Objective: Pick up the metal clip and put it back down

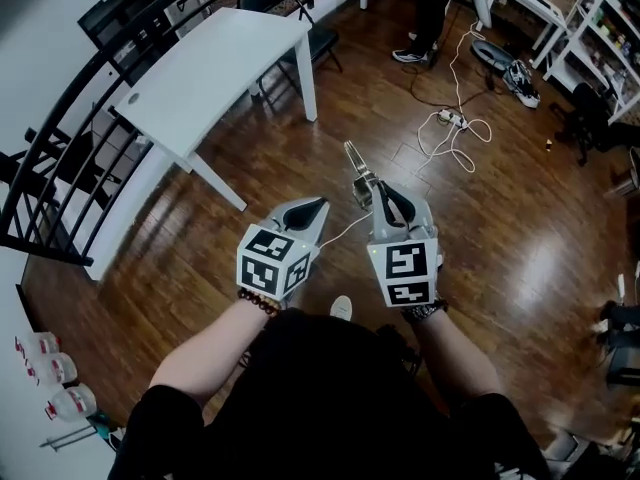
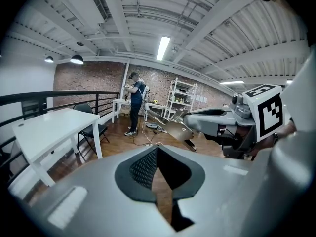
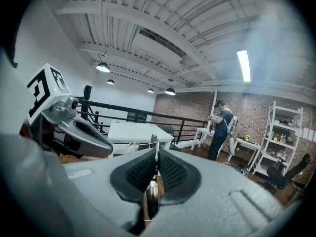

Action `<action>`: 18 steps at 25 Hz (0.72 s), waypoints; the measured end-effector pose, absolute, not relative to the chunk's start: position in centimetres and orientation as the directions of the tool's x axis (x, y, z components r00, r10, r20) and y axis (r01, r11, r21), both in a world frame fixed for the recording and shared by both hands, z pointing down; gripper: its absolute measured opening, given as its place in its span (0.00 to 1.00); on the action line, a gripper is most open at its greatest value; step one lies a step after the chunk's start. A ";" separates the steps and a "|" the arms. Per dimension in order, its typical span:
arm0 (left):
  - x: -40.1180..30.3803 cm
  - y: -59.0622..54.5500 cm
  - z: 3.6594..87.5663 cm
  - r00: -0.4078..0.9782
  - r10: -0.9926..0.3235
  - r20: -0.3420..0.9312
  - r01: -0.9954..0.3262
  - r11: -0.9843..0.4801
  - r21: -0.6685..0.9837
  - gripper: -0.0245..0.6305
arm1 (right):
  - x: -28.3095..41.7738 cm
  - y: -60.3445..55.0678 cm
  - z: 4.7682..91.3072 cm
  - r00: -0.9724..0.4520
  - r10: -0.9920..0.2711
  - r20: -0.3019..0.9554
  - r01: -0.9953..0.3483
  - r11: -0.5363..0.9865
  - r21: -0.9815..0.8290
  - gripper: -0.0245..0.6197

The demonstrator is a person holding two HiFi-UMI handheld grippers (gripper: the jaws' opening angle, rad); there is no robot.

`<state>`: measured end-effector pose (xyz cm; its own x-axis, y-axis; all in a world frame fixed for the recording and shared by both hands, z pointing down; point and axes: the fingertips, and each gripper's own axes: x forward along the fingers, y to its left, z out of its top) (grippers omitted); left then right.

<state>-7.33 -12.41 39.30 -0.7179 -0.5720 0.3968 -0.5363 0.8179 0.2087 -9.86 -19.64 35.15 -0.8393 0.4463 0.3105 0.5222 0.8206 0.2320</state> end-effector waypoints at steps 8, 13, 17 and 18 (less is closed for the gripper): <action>-10.8 -11.0 38.9 -0.767 -0.507 0.393 -0.472 0.861 0.189 0.06 | -13.4 -17.4 35.2 -0.793 0.534 0.293 0.599 0.770 0.219 0.03; -13.8 -8.2 38.9 -0.800 -0.465 0.379 -0.420 0.885 0.200 0.06 | -16.4 -14.1 35.5 -0.755 0.585 0.298 0.651 0.724 0.229 0.03; -16.6 -4.9 39.1 -0.821 -0.433 0.372 -0.379 0.901 0.213 0.06 | -19.3 -10.5 35.4 -0.724 0.623 0.297 0.688 0.685 0.240 0.03; -17.4 -4.0 39.1 -0.826 -0.425 0.371 -0.368 0.904 0.216 0.06 | -20.2 -9.5 35.4 -0.716 0.630 0.300 0.696 0.675 0.243 0.03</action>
<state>-17.42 -3.98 39.13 -0.8258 -0.4250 0.3707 -0.3681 0.9042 0.2165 -20.16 -9.54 35.37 -0.7163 0.6302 0.2996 0.6961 0.6755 0.2433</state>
